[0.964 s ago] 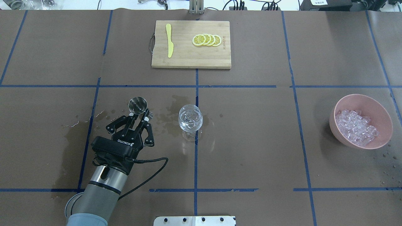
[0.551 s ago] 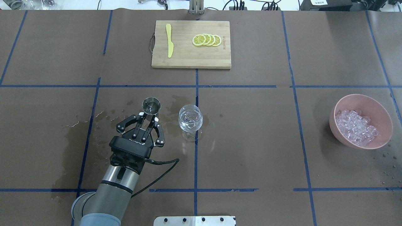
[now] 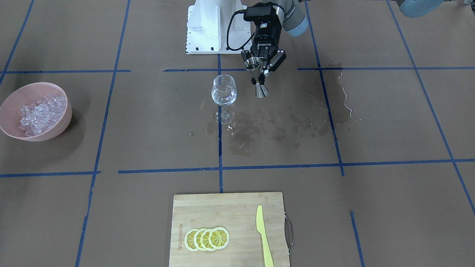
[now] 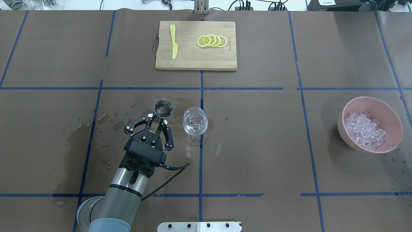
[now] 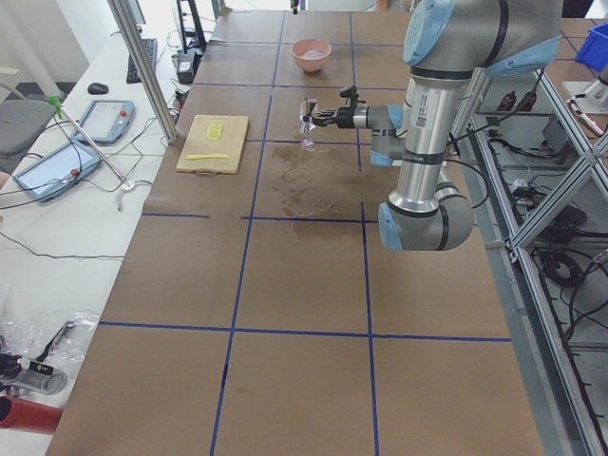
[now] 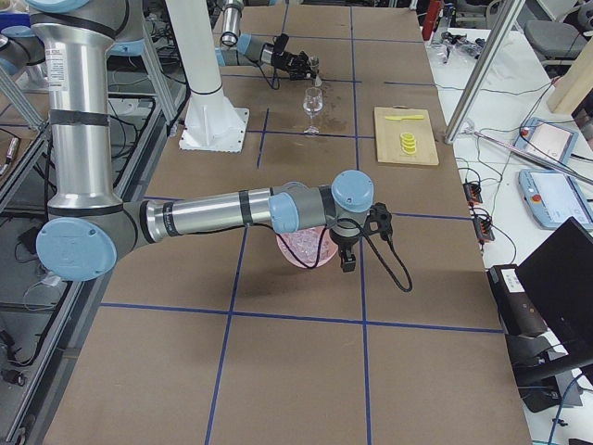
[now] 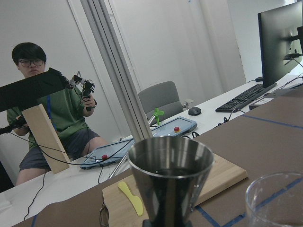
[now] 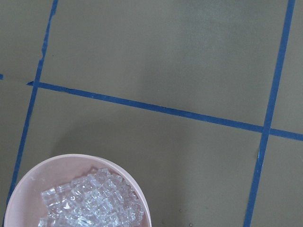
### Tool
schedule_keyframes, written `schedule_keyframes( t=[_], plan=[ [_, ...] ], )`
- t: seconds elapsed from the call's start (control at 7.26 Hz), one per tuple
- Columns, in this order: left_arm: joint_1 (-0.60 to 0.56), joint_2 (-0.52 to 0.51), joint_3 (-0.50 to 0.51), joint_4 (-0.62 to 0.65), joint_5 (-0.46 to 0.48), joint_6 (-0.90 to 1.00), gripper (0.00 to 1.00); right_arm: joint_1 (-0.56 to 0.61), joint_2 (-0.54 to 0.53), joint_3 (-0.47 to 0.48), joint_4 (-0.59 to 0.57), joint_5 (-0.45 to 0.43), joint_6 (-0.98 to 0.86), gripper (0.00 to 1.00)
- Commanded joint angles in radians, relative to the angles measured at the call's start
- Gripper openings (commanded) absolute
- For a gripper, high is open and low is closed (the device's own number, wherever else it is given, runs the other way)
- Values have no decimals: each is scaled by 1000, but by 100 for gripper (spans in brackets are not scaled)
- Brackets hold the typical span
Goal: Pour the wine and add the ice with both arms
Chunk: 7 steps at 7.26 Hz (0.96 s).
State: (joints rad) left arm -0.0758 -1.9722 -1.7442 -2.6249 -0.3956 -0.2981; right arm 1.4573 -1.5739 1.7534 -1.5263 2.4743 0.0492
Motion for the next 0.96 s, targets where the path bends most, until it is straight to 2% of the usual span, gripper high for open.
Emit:
schedule_keyframes(
  t=[0.0,0.55,0.83],
  plan=[
    [-4,-25,0,17,0,89,0,0,0,0,-2,0,1,100],
    [-28,-45,2,57,0,239,0,0,0,0,0,0,1,100],
    [-29,-60,2,142,0,275,0,0,0,0,0,0,0,100]
  ],
)
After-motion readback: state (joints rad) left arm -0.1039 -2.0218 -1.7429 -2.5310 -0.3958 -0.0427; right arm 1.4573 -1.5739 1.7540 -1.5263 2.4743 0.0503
